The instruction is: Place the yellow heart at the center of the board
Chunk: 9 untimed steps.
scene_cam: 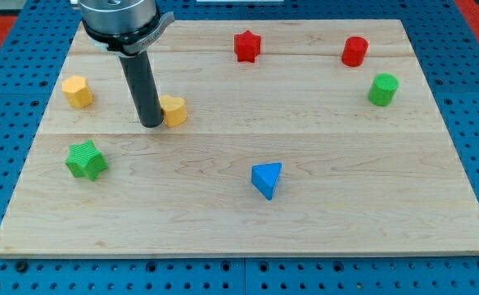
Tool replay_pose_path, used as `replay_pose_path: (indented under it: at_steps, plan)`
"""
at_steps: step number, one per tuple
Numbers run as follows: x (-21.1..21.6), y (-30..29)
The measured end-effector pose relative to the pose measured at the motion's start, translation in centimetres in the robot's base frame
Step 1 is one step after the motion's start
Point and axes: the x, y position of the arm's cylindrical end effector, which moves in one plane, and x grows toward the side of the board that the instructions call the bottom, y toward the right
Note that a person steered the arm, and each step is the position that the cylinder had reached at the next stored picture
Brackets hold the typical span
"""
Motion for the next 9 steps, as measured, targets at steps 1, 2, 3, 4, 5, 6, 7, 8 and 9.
replay_pose_path:
  at_steps: [1, 2, 3, 4, 5, 6, 7, 8, 9]
  plan:
    - [-0.3, 0.0]
    - [-0.3, 0.3]
    - [-0.3, 1.1]
    - [-0.5, 1.1]
    - [-0.8, 1.1]
    - [-1.2, 0.9]
    - [-1.4, 0.9]
    - [-1.5, 1.6]
    - [-2.4, 0.6]
